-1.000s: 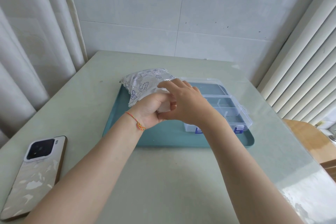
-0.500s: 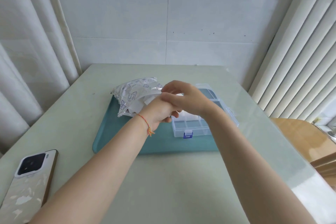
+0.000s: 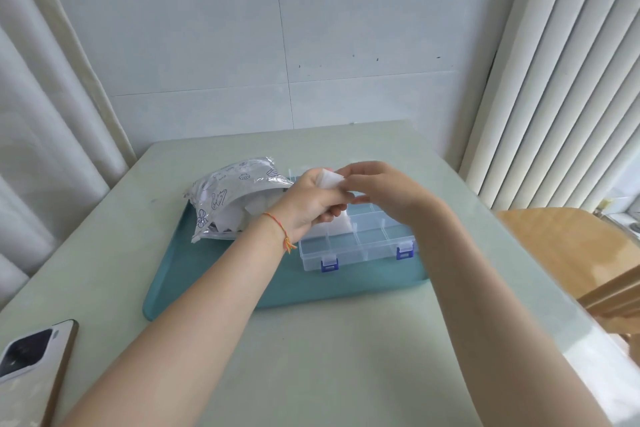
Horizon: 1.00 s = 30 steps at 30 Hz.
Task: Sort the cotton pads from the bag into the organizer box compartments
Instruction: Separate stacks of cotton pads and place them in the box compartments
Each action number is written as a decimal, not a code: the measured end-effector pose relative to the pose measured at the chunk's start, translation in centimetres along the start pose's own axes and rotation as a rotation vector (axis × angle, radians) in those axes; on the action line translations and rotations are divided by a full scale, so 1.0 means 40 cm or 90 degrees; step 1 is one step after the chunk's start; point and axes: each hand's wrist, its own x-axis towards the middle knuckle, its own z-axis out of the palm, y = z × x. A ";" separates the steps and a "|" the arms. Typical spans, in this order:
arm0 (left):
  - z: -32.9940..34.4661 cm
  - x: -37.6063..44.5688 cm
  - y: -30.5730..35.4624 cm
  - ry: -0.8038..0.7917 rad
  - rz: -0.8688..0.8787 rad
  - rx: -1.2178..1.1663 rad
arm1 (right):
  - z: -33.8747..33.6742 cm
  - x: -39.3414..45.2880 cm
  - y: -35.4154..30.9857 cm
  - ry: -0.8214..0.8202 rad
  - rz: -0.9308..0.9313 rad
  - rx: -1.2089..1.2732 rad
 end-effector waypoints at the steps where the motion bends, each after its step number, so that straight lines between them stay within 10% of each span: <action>1: 0.003 0.006 -0.006 -0.002 -0.002 0.002 | -0.003 0.004 0.008 -0.003 0.000 0.005; 7: -0.014 0.019 -0.012 0.134 -0.059 0.080 | -0.018 0.041 0.027 0.186 0.070 0.119; 11: -0.041 0.020 -0.016 0.263 0.055 0.452 | -0.025 0.048 0.038 0.259 0.122 0.057; 15: -0.030 0.032 -0.032 0.155 0.000 0.734 | 0.006 0.063 0.047 0.248 0.142 -0.012; 30: -0.046 0.016 -0.056 0.199 0.005 0.709 | 0.036 0.078 0.066 0.182 0.107 -0.148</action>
